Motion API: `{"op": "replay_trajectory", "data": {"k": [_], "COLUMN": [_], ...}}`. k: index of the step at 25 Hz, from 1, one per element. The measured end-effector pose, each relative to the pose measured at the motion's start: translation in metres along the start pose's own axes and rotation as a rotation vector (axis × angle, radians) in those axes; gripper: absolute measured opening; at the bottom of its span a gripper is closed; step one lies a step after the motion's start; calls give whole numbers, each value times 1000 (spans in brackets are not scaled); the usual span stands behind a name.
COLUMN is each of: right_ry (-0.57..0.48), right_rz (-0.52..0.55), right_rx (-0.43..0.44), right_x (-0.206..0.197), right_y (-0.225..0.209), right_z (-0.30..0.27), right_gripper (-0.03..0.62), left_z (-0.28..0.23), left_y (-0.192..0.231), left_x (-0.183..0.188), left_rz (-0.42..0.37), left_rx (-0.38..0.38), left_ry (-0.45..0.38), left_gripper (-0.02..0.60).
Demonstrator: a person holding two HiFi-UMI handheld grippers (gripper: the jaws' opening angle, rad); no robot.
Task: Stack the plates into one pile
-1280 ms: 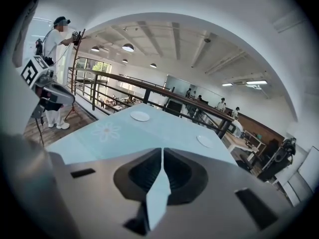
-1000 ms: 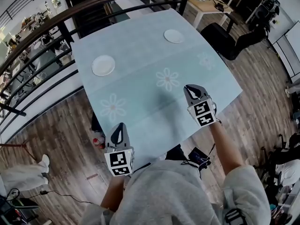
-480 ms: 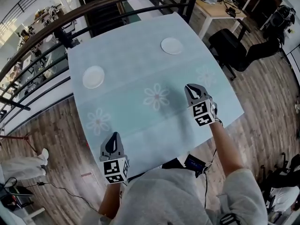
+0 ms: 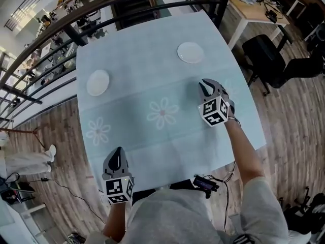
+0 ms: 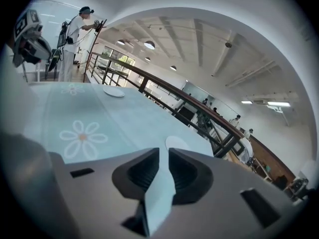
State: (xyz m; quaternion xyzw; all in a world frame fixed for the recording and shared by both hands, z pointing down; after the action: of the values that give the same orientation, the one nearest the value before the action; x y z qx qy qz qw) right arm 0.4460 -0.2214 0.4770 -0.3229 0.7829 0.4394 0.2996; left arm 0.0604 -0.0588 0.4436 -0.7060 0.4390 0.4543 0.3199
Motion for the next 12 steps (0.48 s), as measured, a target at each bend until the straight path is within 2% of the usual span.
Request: {"op": "replay_trajectory", "data": {"k": [2, 3, 4, 9, 12], "right_ry": [2, 5, 10, 41, 63], "right_rz": [18, 23, 31, 112, 171], "right_rx": [14, 20, 24, 45, 65], "right_x": [-9, -13, -18, -43, -55], "right_y": [-8, -11, -15, -21, -25], "right_z": [-20, -30, -41, -97, -128], "right_gripper": [62, 104, 115, 115, 115], "left_z": [5, 7, 8, 18, 17], "left_y": [3, 5, 8, 23, 25], "left_x": [1, 1, 1, -9, -12], "left_rz": [7, 4, -5, -54, -67], "left_rx": [40, 58, 77, 176, 209], "left_ry": [-7, -11, -10, 33, 57], "left_gripper": [17, 16, 16, 15, 17]}}
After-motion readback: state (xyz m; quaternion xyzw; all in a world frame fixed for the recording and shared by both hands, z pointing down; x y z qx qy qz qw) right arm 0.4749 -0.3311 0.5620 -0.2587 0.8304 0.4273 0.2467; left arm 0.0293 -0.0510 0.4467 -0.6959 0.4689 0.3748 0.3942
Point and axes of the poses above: the fingertips, and each gripper's own axes: z backward along the fingers, y to its left, x out of its top, the point moved 2 cm from there along z, backward along the fingers, and after that the axes turned 6 degrees about -y, right-handed, at the moved point
